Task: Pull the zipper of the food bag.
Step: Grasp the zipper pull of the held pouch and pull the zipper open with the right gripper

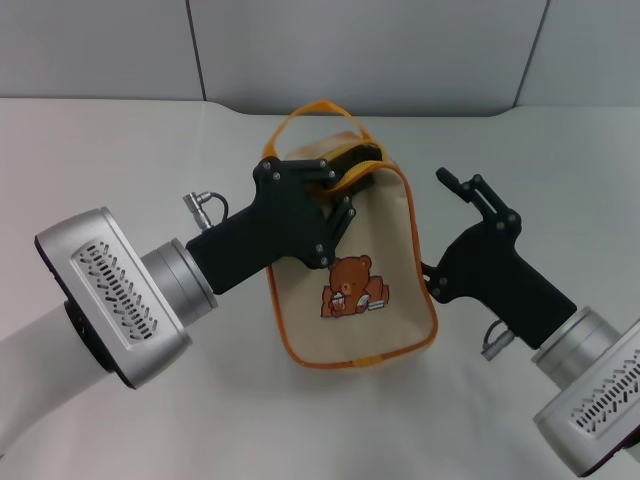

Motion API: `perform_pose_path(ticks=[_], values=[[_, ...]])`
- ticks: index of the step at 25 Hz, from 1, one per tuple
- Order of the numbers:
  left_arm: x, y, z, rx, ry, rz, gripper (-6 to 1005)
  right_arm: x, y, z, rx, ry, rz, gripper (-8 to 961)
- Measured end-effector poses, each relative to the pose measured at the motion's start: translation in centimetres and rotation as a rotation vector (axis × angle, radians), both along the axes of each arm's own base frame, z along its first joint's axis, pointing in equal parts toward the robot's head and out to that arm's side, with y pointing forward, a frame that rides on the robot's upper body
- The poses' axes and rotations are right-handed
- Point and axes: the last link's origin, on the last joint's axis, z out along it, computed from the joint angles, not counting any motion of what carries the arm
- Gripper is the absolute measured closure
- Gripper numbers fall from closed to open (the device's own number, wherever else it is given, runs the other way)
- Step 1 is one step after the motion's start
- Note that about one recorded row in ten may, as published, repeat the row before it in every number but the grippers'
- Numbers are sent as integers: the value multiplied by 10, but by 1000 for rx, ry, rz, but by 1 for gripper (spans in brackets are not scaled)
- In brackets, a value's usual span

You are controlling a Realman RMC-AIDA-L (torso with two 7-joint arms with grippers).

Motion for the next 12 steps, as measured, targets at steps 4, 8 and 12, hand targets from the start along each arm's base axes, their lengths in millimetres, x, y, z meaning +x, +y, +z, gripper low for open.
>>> perform_pose_path(ticks=[4, 8, 12], values=[[-1, -1, -1, -3, 2, 2, 912, -7, 3, 1, 46, -17, 31, 132], [-1, -2, -1, -4, 1, 2, 914, -12, 6, 2, 53, -8, 40, 141], [-1, -2, -1, -4, 2, 2, 916, -16, 7, 1, 52, -2, 48, 149]])
